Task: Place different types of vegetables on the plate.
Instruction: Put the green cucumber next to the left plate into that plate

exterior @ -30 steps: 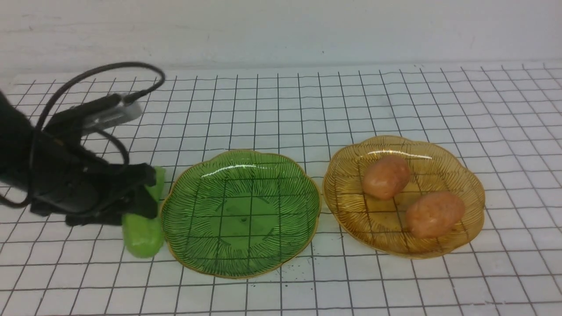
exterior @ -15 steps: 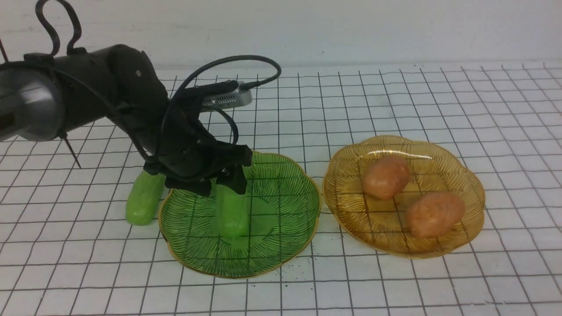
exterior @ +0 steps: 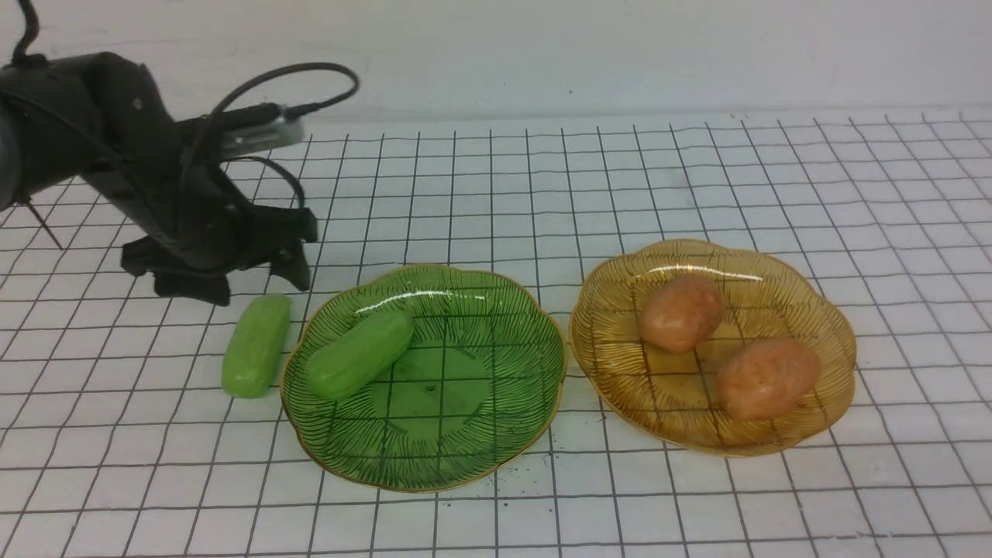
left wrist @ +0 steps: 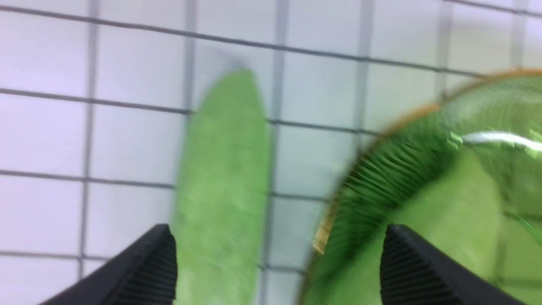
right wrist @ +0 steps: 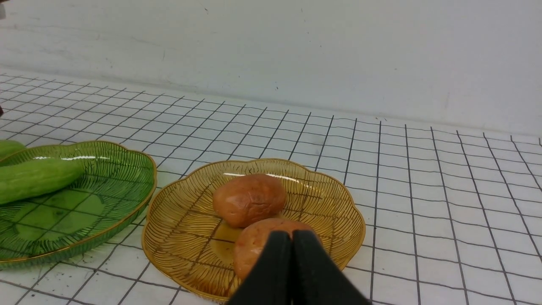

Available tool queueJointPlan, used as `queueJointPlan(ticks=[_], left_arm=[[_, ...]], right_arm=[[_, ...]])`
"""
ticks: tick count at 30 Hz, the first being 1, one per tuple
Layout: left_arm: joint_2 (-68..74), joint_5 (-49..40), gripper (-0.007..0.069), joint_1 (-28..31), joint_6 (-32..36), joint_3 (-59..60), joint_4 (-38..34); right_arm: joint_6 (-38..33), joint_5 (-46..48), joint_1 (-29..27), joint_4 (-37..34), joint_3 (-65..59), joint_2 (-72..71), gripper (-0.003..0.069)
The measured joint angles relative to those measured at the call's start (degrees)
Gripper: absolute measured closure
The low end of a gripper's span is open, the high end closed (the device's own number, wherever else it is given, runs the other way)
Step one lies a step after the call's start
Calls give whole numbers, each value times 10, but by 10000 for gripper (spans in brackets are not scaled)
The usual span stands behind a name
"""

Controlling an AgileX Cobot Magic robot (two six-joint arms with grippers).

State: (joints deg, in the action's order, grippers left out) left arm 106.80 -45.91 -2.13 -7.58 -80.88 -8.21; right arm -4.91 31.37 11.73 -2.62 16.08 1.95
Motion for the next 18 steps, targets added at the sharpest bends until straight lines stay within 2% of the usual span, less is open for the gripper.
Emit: queueJointPlan(ticks=[12, 14, 17, 18], left_arm=[[84, 37, 53, 18, -3, 0, 0], [92, 39, 90, 18, -3, 0, 0], [95, 39, 260, 18, -3, 0, 1], [95, 38, 265, 18, -4, 0, 3]], right_arm=[[0, 0, 0, 0, 0, 0, 673], [0, 0, 0, 0, 0, 0, 673], [0, 0, 0, 0, 0, 0, 673], [0, 0, 0, 0, 0, 0, 673]])
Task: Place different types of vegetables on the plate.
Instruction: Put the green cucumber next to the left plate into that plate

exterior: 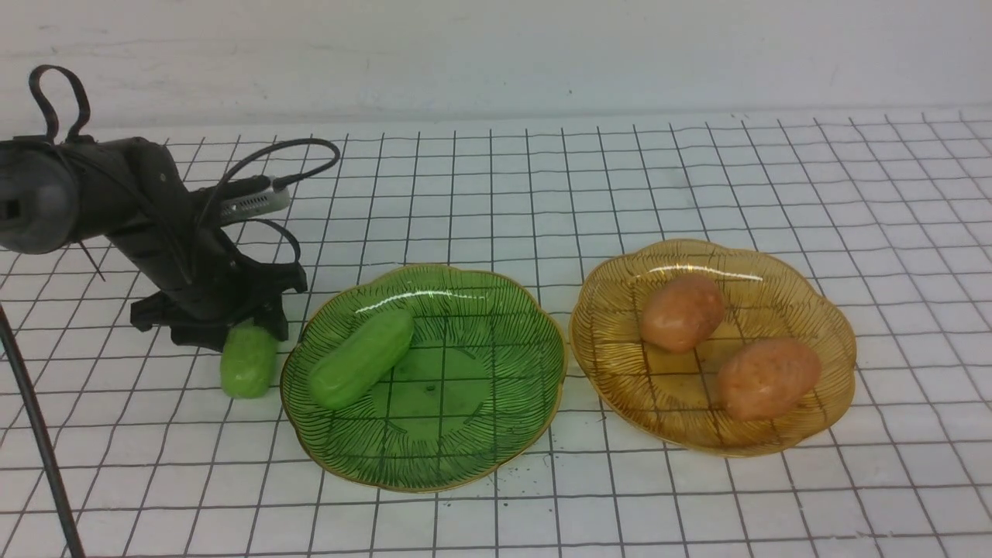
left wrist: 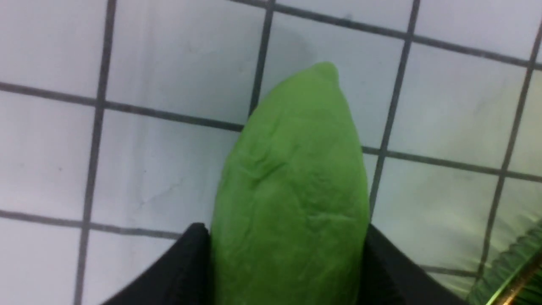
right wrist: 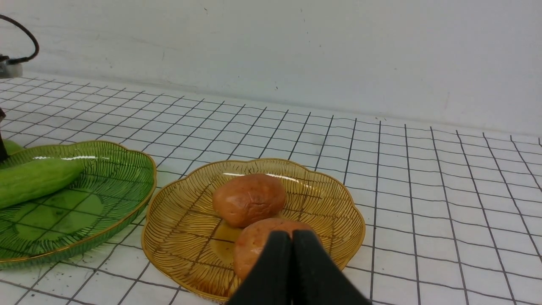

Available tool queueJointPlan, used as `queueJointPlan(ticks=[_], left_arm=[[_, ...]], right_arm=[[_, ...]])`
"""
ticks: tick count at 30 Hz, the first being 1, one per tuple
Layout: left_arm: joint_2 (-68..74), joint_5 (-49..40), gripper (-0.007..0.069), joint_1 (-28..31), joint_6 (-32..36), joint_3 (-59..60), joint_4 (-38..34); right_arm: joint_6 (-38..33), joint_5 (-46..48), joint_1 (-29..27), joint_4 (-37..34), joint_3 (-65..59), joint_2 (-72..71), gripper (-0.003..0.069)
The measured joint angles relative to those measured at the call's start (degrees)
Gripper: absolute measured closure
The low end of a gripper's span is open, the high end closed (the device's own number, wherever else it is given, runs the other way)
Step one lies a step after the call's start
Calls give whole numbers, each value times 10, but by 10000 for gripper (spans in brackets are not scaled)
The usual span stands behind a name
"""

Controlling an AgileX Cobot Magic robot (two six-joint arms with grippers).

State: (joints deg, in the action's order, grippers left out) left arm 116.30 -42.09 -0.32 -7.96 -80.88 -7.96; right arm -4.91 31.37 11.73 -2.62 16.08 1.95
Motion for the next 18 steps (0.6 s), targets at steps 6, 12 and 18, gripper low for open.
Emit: queueJointPlan(ticks=[6, 12, 18], left_arm=[[-29, -43, 253, 0, 1, -5, 9], [-95, -98, 253, -19, 55, -18, -17], [-111, -162, 253, -110, 112, -20, -38]], right_arm=[[0, 0, 0, 0, 0, 0, 673], [0, 0, 0, 0, 0, 0, 673], [0, -1, 0, 0, 0, 0, 673]])
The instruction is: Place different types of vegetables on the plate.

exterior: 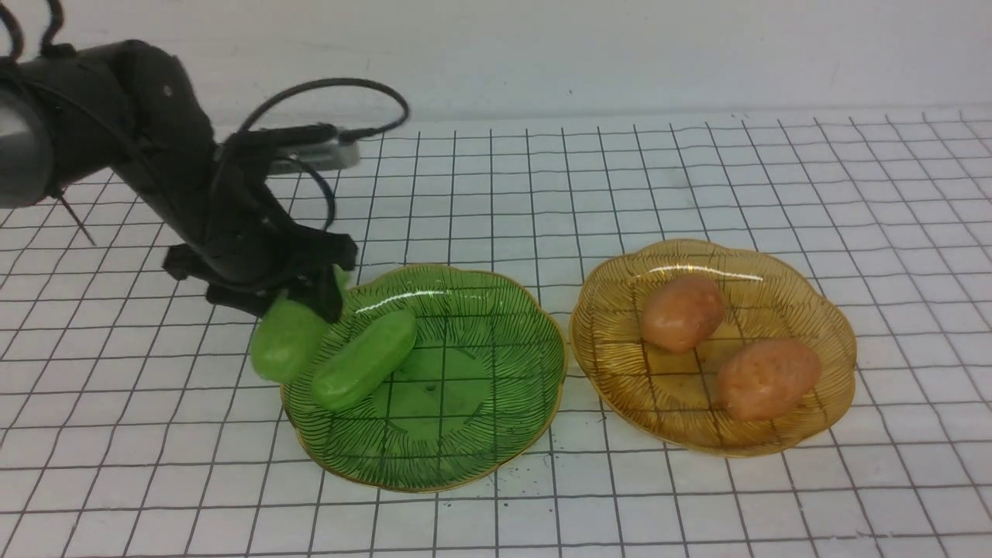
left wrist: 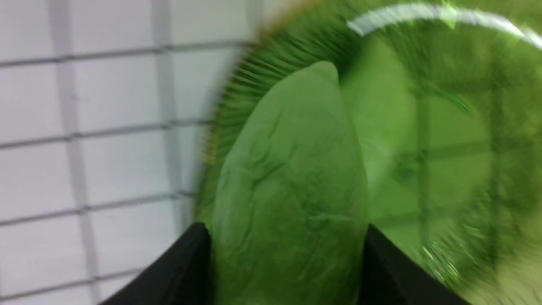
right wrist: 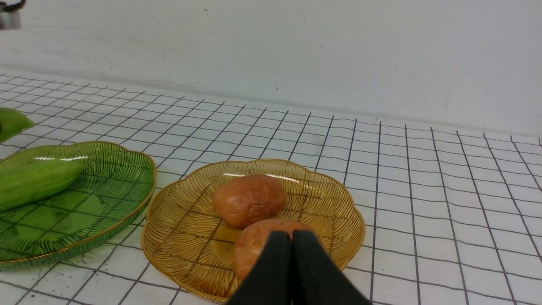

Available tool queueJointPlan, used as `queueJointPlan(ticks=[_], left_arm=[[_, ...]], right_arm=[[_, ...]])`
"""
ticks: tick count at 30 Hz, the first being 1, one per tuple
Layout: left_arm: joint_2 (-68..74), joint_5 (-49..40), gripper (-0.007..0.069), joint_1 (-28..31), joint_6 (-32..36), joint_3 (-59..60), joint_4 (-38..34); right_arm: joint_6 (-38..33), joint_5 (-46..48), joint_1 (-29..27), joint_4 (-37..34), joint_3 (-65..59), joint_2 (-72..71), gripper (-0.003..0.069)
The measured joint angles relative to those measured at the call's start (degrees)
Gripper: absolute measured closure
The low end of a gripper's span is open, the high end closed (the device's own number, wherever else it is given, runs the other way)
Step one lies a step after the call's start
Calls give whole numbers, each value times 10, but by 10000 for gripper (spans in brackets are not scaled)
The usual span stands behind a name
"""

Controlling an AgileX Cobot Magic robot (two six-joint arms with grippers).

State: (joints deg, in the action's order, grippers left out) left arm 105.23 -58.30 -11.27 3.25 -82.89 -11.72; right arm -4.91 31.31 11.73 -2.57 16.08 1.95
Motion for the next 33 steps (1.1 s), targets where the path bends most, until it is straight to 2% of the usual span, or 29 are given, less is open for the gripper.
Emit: queueJointPlan(ticks=[7, 10, 17, 21, 24, 27, 30, 33], left_arm=[[13, 21, 253, -102, 4, 0, 63], [24, 44, 222, -126, 4, 0, 94], [28, 46, 128, -135, 4, 0, 97], [28, 27, 142, -135, 4, 0, 97], [28, 5, 251, -135, 4, 0, 97], [28, -17, 427, -135, 4, 0, 94], [28, -21, 563, -135, 4, -1, 87], [28, -21, 614, -135, 6, -1, 75]], right_arm=[[0, -2, 0, 0, 0, 0, 673], [0, -4, 0, 0, 0, 0, 673], [0, -13, 0, -22, 0, 0, 673], [0, -20, 0, -38, 0, 0, 673], [0, -21, 0, -39, 0, 0, 673], [0, -21, 0, -40, 0, 0, 673], [0, -21, 0, -41, 0, 0, 673], [0, -21, 0, -41, 0, 0, 673]])
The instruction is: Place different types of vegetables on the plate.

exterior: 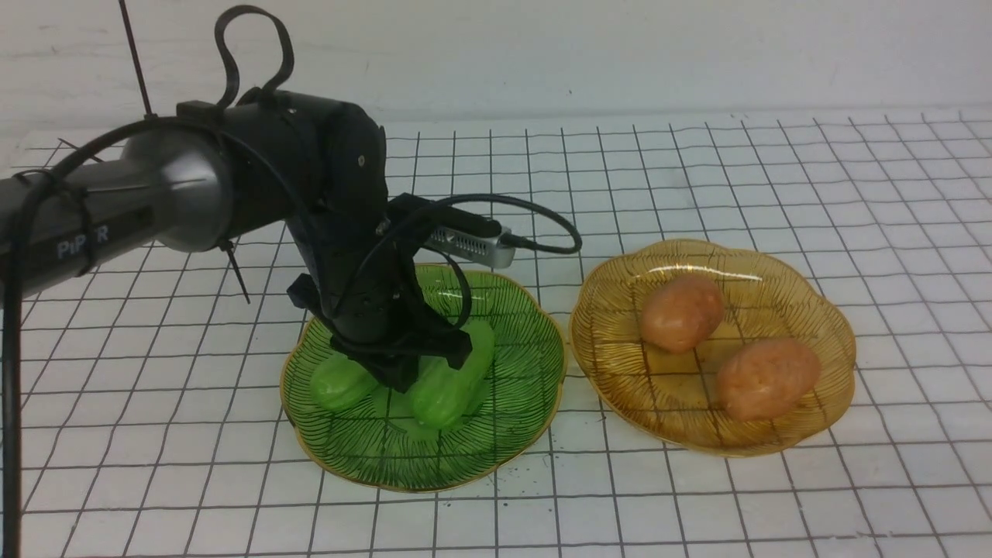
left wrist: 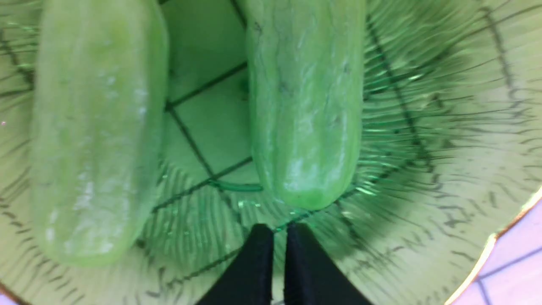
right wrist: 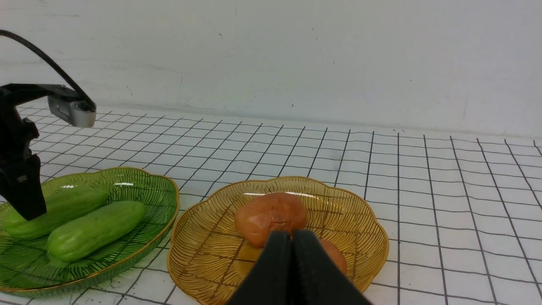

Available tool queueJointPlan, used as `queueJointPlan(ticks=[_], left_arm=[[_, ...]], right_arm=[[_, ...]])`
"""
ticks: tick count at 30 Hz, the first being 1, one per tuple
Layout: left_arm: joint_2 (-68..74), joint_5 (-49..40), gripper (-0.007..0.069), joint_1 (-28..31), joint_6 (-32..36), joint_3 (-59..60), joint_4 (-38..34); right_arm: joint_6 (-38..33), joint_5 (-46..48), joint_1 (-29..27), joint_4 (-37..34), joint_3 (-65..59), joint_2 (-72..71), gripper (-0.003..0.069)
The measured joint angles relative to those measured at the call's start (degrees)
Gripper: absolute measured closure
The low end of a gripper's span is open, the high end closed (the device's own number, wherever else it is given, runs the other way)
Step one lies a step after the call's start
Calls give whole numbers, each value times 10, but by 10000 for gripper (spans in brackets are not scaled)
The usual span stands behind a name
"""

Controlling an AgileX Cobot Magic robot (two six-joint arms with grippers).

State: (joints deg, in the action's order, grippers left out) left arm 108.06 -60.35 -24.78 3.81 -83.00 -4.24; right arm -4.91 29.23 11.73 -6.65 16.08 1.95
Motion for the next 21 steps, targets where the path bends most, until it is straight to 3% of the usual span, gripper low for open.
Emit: queueJointPlan(ticks=[9, 14, 21], left_arm=[[-17, -13, 632, 0, 2, 0, -22], [-81, -75, 632, 0, 2, 0, -40], [-188, -89, 632, 0, 2, 0, -39]], right_arm=[[0, 0, 0, 0, 0, 0, 673], [4, -1, 0, 0, -1, 0, 673], [10, -10, -18, 4, -61, -26, 673]])
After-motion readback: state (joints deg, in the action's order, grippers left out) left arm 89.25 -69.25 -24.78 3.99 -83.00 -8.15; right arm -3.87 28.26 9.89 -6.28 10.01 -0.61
